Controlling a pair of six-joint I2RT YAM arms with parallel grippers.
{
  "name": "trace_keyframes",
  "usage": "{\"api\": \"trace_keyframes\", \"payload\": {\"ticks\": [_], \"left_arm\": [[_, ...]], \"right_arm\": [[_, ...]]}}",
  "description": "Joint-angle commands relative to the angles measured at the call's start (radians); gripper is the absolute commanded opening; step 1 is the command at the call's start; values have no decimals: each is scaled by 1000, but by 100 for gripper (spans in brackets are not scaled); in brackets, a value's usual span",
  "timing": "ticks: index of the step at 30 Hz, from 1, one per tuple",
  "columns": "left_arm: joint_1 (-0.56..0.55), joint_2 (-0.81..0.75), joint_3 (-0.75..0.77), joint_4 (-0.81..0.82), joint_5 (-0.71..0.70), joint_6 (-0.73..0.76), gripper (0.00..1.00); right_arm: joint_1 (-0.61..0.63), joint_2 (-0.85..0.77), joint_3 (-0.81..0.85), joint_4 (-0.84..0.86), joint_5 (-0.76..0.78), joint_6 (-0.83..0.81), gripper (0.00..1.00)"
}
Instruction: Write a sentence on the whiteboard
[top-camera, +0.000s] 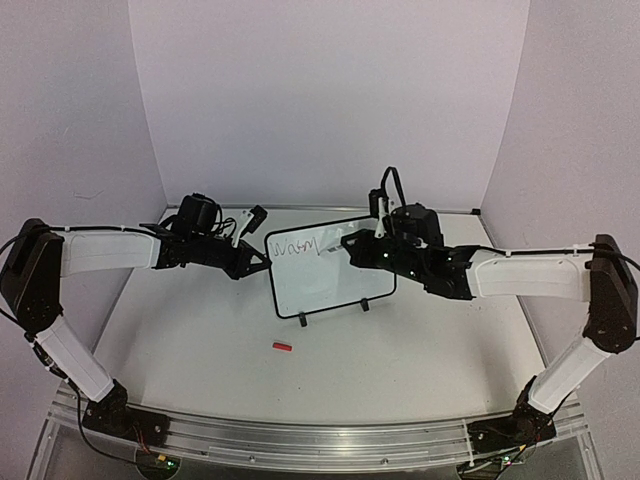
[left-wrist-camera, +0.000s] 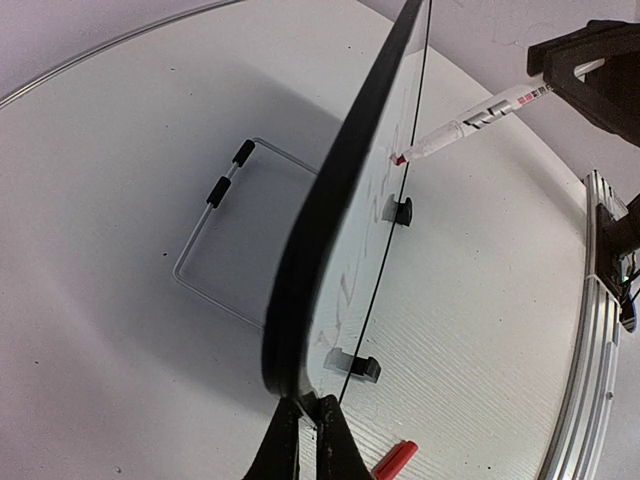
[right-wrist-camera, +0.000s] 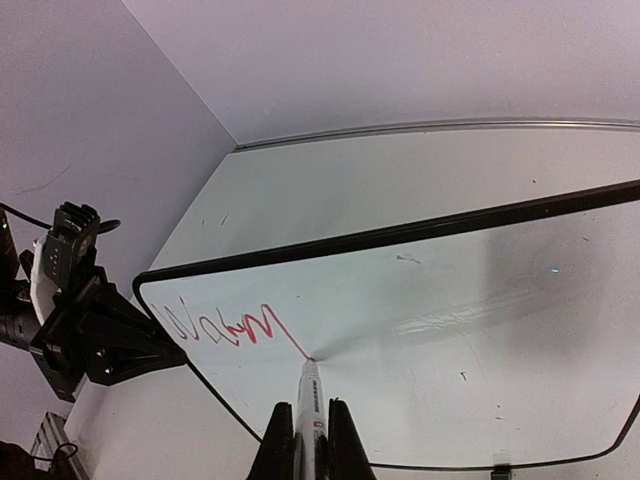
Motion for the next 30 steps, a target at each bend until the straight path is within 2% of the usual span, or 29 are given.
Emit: {"api": "trace_keyframes", "payload": {"ticks": [1,7,30], "left_arm": [[0,12,18,-51,-71,58,0],[0,14,17,-49,-71,57,0],[0,21,23,-52,-70,59,0]], "right_arm": [[-3,-77,15,48,-21,8,0],[-2,-112,8,53,-6,5,0],[-2,-18,58,38,23,-10,0]]}}
